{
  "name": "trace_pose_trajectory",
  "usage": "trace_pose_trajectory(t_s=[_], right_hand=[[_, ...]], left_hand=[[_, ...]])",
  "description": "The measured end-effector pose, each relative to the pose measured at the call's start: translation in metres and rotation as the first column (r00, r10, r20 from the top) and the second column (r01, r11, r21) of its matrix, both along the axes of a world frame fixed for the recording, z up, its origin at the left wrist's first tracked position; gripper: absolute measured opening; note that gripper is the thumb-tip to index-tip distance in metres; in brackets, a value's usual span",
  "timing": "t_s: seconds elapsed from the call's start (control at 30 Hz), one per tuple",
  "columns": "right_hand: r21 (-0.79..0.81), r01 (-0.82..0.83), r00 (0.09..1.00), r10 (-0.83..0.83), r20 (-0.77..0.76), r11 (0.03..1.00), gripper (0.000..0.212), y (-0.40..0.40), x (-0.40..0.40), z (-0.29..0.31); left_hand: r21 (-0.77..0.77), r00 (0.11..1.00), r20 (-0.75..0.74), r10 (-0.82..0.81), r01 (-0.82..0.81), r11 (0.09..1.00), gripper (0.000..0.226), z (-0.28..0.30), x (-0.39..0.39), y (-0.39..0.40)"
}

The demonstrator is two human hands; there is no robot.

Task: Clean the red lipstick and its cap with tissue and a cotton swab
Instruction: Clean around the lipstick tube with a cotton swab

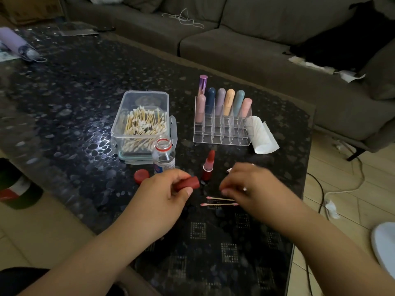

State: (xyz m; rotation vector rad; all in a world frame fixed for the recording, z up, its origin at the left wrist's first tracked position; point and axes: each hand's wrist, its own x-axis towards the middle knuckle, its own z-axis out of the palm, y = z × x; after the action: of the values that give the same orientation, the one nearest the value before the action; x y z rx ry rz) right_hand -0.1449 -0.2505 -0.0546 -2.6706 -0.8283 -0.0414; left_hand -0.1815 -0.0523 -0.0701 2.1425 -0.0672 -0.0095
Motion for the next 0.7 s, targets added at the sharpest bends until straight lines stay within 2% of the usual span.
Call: trace_pose_trajectory(t_s=[0.07,0.13,0.37,0.53,0.7], right_hand=[[-0.112,-0.048,0.998,0.043,-0.047,0.993,0.017,0.006,-0.006,-0.005],[-0.176,-0.02,0.998,0.01,-0.056,0.984,0.022,0.011,-0.008,-0.007],[-0.245,0.06,0.997,-0.069,-0.025,0.968,0.021,0.016,-0.007,-0.007],[-0.229,0.066,0.997,-0.075,-0.032,0.971,0.018,0.016,-0.004,-0.009],[-0.082,0.062,0.996,-0.067,-0.065,0.995,0.011,0.012,-0.005,0.003]], left_hand=[[0.011,1.0,-0.003,-0.01,0.011,1.0,0.017,0.001,-0.001,0.0],[0.013,1.0,0.001,-0.017,0.017,1.0,0.017,0.001,-0.001,0.0],[0.1,0.998,0.065,-0.015,0.009,0.995,0.016,0.0,-0.003,0.005],[0.129,0.998,0.052,-0.024,0.017,0.991,0.017,-0.004,-0.002,0.005],[0.135,0.998,0.049,-0.031,0.024,0.991,0.012,-0.005,-0.003,0.003]])
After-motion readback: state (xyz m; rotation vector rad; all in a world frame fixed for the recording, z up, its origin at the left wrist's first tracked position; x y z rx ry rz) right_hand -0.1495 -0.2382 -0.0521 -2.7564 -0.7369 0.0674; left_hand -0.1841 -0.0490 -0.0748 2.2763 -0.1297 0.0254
